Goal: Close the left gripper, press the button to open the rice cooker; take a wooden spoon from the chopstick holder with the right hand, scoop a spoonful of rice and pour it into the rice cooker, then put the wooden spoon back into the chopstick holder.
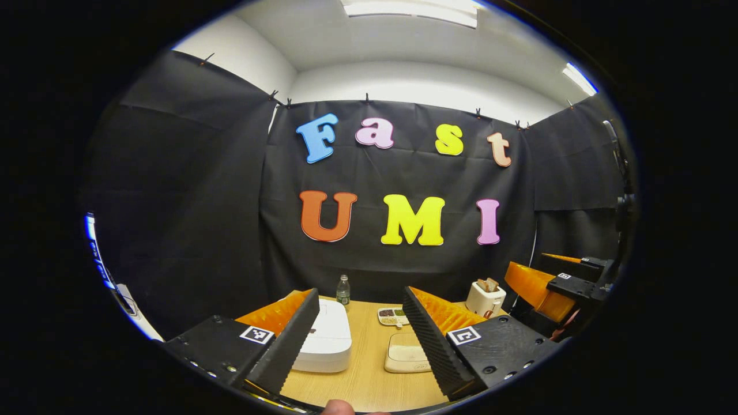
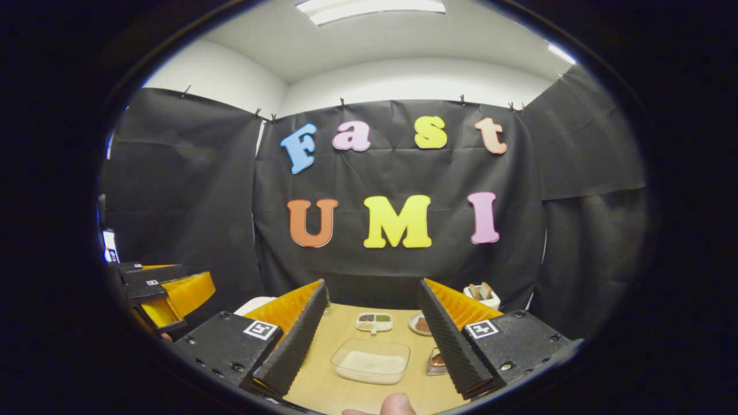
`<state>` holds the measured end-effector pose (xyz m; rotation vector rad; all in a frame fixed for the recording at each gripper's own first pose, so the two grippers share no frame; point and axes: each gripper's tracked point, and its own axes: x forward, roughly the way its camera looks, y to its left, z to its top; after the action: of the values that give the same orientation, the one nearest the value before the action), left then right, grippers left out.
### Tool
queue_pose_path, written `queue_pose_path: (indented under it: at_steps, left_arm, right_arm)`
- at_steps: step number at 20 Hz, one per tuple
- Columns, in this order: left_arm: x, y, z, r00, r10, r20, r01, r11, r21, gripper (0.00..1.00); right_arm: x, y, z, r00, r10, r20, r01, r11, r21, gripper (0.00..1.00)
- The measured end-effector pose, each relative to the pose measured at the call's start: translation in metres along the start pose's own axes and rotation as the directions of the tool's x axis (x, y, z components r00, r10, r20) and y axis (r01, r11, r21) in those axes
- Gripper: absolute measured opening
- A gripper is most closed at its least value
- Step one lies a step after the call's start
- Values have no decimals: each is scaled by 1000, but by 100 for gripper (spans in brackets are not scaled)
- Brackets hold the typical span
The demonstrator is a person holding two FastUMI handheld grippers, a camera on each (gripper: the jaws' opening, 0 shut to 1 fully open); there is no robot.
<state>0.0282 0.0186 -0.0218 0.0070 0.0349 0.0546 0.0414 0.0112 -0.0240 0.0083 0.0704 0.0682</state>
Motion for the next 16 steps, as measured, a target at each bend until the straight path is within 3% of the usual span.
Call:
queue_pose_path:
  at_steps: [5, 8, 13, 16]
  left_arm:
    - [9, 5, -9, 999, 17, -50, -18, 1000, -10, 94]
    - [20, 15, -15, 995, 56, -88, -57, 998, -4, 74]
    - [45, 22, -21, 986, 110, -127, -110, 994, 7, 75]
    - [60, 25, -33, 972, 162, -170, -164, 986, 4, 24]
  right_arm:
    - [11, -5, 2, 999, 19, 27, -19, 1000, 8, 100]
    - [27, -9, -1, 998, 43, 34, -43, 999, 1, 100]
    - [66, -25, -10, 997, 74, 22, -75, 996, 41, 100]
    - [94, -33, -24, 994, 106, -15, -105, 993, 56, 100]
